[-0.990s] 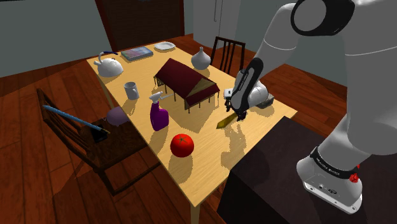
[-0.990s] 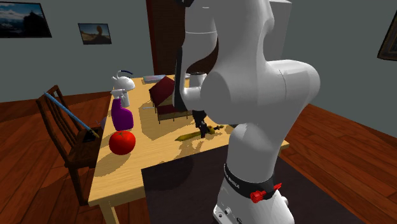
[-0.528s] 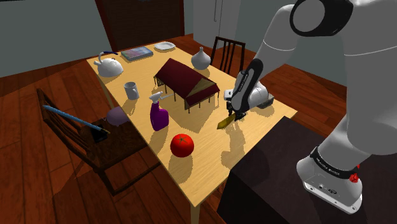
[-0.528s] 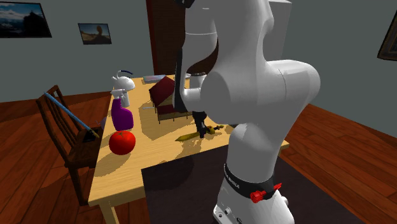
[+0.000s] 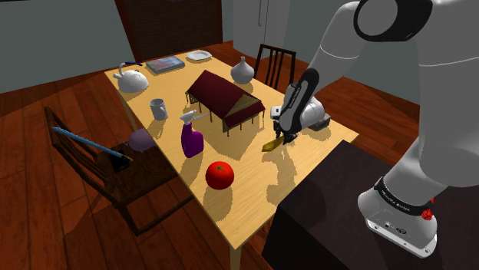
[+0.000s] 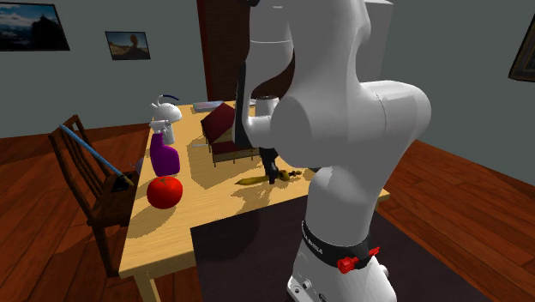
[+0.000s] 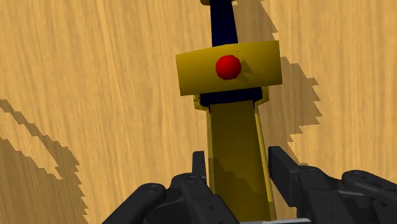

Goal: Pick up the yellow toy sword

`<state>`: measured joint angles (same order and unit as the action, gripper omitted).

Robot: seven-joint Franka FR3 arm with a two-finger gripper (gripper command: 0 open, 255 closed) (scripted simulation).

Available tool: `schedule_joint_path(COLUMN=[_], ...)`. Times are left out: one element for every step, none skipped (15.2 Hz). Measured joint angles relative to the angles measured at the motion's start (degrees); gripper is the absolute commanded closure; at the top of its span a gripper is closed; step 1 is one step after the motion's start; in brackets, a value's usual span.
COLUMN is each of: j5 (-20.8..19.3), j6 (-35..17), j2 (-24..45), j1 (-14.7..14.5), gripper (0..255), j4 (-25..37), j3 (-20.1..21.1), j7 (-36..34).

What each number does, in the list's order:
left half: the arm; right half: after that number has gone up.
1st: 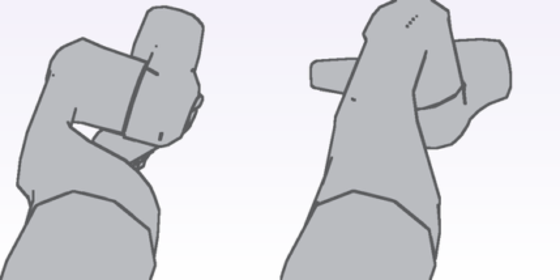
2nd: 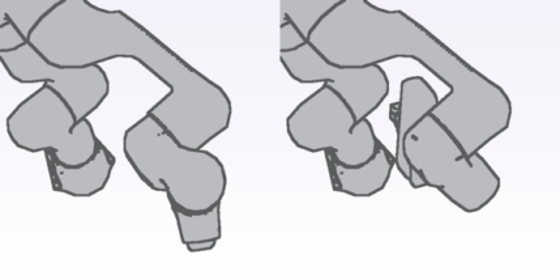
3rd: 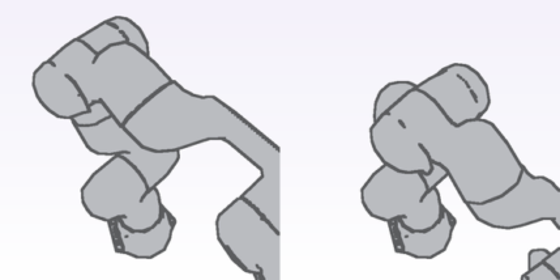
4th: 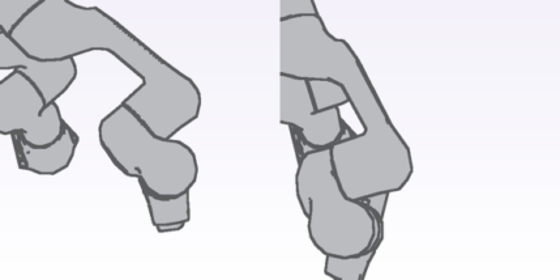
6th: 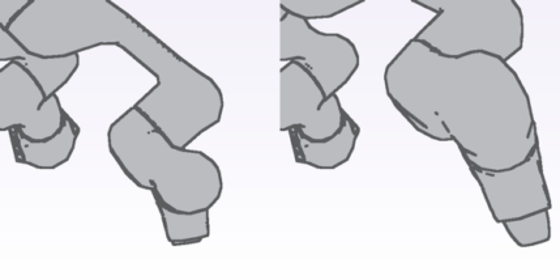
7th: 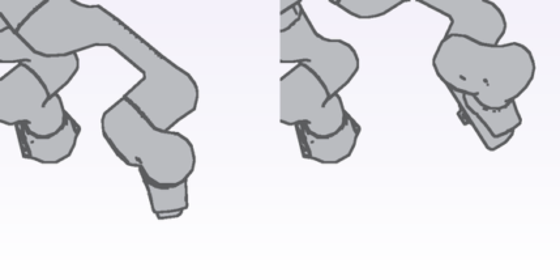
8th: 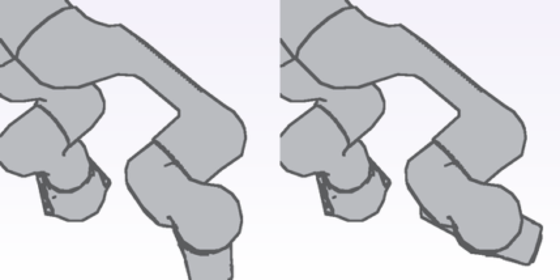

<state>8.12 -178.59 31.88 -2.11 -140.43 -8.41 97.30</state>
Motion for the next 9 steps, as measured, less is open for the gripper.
schedule_joint_path(j5=[-0.07, -0.15, -0.25, -0.39, -0.55, -0.71, -0.89, -1.09, -1.34], j6=[0.52, 1.08, 1.90, 2.46, 3.09, 3.69, 4.24, 4.93, 5.45], j2=[-0.82, -1.58, -2.44, -3.46, -4.57, -5.37, -6.29, -7.15, -8.15], j1=[-0.31, -0.64, -1.25, -1.56, -2.09, -2.39, -2.84, -3.49, -3.95], gripper=[255, 255, 255, 255, 255, 255, 255, 255, 255], j4=[-0.30, -0.51, -0.60, -1.06, -1.57, -1.79, -2.18, -2.39, -2.89], j3=[-0.34, -0.69, -1.20, -1.61, -2.15, -2.55, -3.03, -3.58, -4.11], j7=[-0.04, -0.09, -0.31, -0.31, -0.45, -0.50, -0.63, -0.93, -1.07])
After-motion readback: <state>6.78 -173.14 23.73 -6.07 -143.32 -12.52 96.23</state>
